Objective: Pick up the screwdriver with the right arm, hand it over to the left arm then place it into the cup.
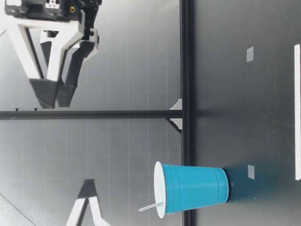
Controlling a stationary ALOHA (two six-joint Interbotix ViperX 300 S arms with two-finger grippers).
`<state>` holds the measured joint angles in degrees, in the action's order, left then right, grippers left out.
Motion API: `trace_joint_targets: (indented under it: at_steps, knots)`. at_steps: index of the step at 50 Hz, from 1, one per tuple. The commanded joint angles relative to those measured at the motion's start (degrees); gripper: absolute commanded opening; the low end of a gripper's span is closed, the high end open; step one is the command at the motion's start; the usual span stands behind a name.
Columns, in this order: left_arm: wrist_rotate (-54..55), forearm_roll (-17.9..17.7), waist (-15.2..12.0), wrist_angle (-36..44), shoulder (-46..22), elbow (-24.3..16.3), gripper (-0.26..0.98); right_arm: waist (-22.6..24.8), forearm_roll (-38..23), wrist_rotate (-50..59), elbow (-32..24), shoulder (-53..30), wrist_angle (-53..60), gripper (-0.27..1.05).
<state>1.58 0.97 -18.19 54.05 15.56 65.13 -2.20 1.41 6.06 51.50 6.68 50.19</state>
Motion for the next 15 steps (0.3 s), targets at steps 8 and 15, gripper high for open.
trace_joint_targets:
  at_steps: [8,15]
  knots:
    - [1.9,1.9,8.6,-1.9,3.1,-1.2,0.53,-0.4,0.0,-0.1,-1.1,0.6,0.6,0.70]
    - [2.1,2.0,12.0,-3.0,3.7,-1.9,0.53,-0.4,0.0,-0.1,-0.9,0.6,0.4,0.70]
